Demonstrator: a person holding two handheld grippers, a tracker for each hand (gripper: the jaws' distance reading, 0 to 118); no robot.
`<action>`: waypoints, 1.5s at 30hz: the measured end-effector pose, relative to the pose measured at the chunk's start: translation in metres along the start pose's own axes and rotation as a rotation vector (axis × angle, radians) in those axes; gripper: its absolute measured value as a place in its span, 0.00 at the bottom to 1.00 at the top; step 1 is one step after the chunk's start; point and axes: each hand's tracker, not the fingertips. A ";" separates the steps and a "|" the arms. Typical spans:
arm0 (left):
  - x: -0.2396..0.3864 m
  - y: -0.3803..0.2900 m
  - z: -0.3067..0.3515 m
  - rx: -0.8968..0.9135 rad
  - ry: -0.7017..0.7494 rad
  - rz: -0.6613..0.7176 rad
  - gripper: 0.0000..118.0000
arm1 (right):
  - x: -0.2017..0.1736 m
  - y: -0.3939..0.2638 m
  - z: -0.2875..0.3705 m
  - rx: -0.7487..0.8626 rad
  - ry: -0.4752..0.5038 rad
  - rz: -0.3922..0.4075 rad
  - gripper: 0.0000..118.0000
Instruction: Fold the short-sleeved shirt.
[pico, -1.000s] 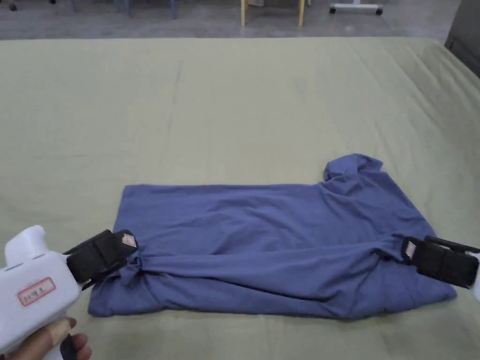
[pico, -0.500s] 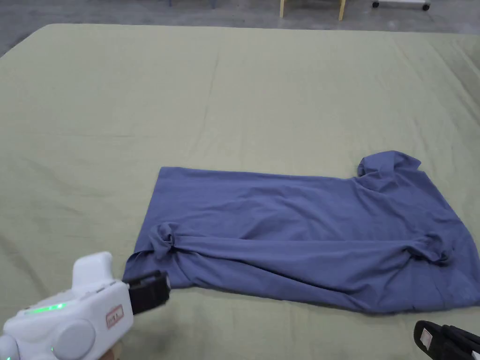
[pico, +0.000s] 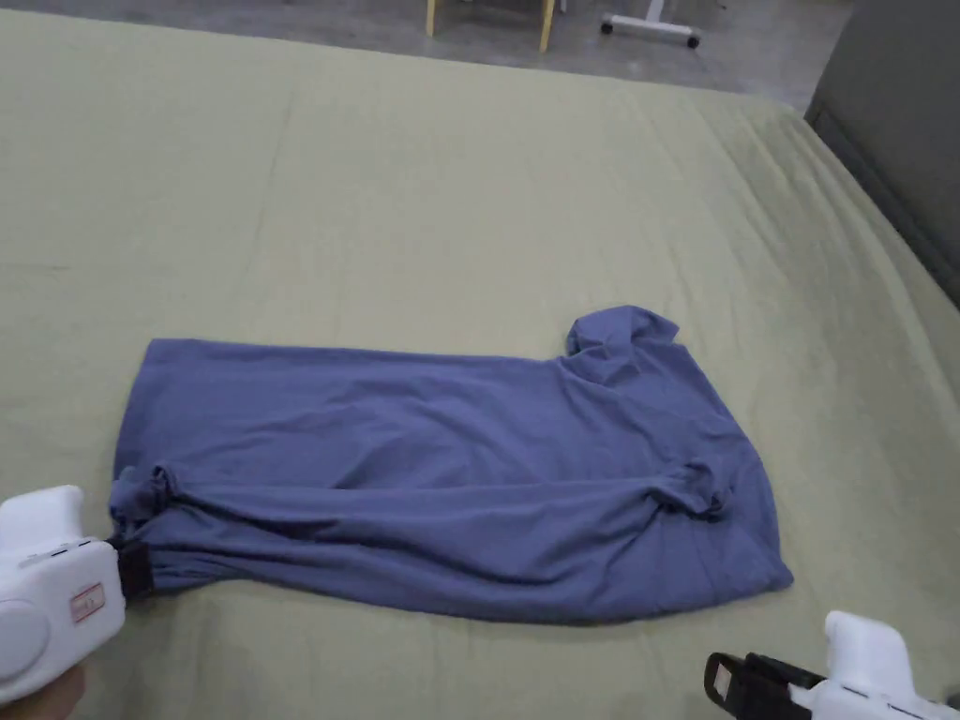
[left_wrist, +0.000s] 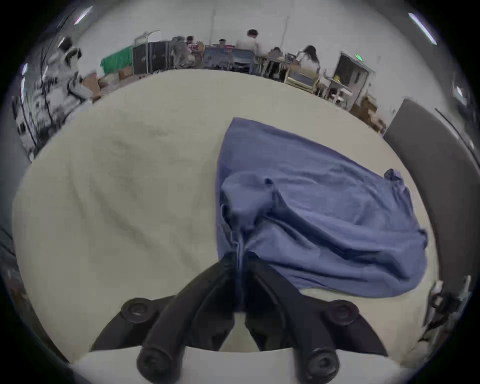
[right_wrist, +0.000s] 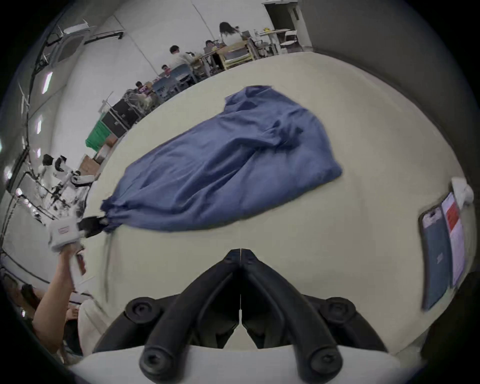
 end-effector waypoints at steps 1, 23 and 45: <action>-0.004 0.000 0.002 -0.007 -0.019 0.027 0.02 | 0.008 0.013 -0.007 0.011 -0.013 0.005 0.02; -0.030 0.022 0.029 -0.069 -0.106 0.014 0.02 | 0.036 0.085 -0.034 -0.041 -0.204 0.148 0.03; -0.063 -0.047 0.039 -0.375 -0.035 -0.098 0.02 | 0.069 -0.010 -0.029 -0.407 -0.279 0.161 0.02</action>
